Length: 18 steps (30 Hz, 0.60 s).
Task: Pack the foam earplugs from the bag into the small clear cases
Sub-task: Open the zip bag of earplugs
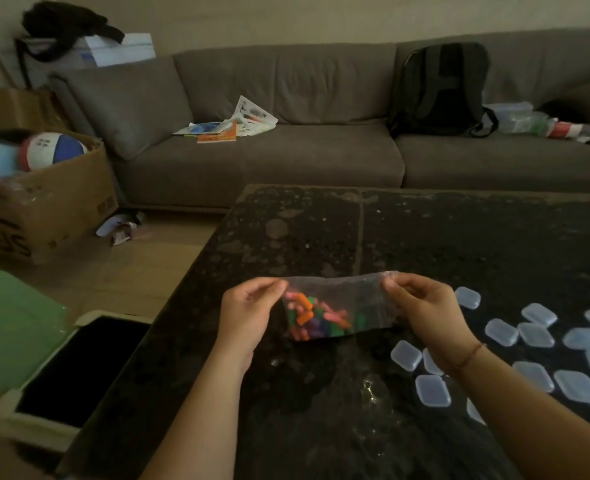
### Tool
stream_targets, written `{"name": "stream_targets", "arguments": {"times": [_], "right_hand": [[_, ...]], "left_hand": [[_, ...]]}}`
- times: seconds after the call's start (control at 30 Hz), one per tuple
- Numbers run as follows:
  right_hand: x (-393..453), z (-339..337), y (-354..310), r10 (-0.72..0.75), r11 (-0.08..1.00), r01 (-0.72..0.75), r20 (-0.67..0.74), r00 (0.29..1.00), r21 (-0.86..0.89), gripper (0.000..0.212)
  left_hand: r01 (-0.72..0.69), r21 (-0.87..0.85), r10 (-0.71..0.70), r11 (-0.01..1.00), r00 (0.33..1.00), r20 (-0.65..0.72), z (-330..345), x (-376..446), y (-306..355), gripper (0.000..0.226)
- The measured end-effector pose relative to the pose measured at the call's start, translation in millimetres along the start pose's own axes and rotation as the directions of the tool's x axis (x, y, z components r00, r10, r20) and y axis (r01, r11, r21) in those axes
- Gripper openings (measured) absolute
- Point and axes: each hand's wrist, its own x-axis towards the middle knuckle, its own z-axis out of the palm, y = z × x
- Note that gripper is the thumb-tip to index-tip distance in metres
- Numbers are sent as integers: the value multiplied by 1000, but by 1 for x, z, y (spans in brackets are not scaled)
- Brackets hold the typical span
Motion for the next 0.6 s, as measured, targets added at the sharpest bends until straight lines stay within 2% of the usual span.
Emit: {"name": "stream_targets", "arguments": {"times": [0.2,0.33,0.47,0.6], "right_hand": [[5,-1,3,-10,997,7,-33,999,-77,12],[5,-2,3,27,995,-25,17,1000,-93,15],[0,-5,6,49,978,-30,87,995,-204,17],[-1,-8,4,12,924,33,115,993,-380,9]], "left_hand": [[-13,10,13,1000,1000,-1,-2,-1,0,10],[21,20,-22,1000,1000,17,-2,-1,-7,9],[33,38,-33,999,999,5,-2,2,-11,10],[-22,72,26,997,998,-55,-1,6,-8,12]]}}
